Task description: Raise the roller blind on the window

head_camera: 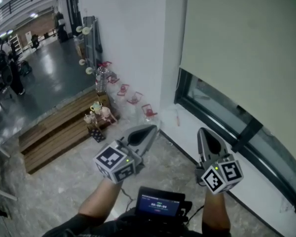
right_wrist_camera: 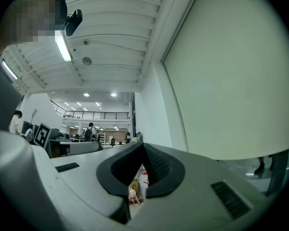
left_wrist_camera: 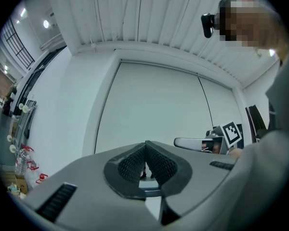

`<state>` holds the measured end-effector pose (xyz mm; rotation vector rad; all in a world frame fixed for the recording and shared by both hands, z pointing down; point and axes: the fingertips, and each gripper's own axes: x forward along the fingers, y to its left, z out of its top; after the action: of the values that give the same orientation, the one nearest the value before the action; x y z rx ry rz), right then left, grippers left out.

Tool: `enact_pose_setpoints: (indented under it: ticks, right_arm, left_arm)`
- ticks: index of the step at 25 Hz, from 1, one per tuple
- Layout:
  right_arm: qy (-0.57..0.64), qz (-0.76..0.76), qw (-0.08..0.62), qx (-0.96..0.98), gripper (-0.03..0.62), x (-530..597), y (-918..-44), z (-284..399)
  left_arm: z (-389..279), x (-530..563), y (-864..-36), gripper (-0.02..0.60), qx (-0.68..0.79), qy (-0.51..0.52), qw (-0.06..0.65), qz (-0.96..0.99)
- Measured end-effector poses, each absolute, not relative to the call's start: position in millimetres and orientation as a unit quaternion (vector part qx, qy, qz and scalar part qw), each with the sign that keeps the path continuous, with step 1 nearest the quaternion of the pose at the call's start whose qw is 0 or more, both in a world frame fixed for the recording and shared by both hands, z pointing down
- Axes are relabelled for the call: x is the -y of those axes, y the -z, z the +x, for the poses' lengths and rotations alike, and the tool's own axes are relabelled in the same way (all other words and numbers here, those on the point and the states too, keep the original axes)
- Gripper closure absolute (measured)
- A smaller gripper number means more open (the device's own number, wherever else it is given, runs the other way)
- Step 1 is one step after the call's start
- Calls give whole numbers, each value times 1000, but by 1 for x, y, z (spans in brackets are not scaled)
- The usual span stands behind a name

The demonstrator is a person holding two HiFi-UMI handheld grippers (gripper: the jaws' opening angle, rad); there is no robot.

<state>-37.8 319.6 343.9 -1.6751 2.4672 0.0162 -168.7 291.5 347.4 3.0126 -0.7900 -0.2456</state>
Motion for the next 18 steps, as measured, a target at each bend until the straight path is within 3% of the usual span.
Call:
enact_pose_setpoints:
  ticks: [18]
  right_arm:
    - [-4,-550,93,-830,594,-218,-335,-9]
  left_arm:
    - [-143,-189,-349,592,281,72,11,957]
